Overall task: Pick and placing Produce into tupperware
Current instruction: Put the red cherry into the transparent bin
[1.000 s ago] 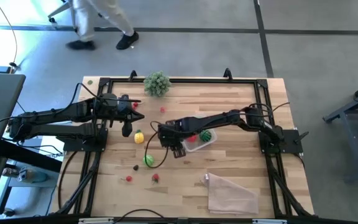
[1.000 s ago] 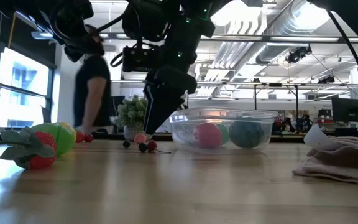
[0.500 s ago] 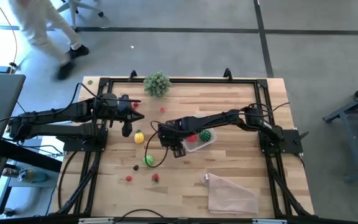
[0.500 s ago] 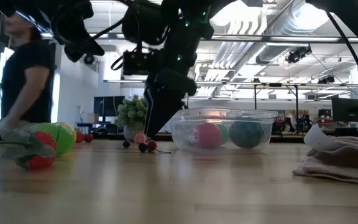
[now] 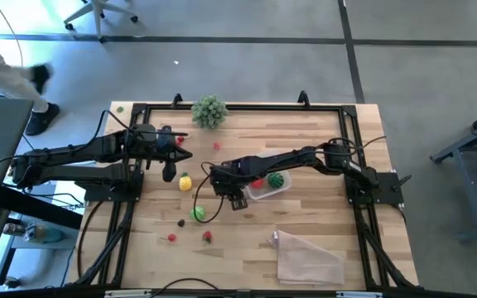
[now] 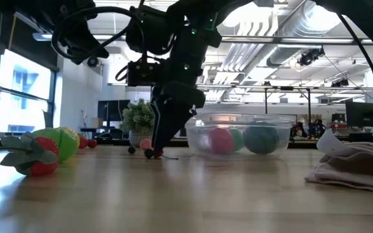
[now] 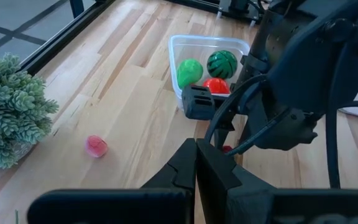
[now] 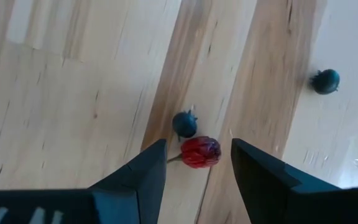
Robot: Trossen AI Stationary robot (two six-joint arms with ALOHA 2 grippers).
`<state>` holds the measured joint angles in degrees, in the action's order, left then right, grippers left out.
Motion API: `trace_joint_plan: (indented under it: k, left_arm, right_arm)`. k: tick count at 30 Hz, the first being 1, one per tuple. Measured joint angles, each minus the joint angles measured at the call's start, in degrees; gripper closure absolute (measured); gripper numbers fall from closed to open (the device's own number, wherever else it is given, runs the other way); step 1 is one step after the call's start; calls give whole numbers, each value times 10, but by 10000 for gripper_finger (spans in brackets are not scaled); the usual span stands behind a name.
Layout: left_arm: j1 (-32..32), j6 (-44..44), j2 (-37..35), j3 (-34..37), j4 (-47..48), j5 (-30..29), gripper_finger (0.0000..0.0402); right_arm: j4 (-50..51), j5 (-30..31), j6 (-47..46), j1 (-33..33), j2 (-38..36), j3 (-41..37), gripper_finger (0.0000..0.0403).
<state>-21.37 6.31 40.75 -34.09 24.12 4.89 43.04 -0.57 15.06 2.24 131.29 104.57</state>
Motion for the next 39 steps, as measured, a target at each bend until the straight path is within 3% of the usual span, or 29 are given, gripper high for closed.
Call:
trace_joint_plan:
  k: [11, 39]
  left_arm:
    - [0, 0, 0, 0, 0, 0, 401]
    - [0, 0, 0, 0, 0, 0, 401]
  right_arm:
    - [7, -12, -11, 0, 2, 0, 260]
    - [9, -12, -26, 0, 12, -1, 265]
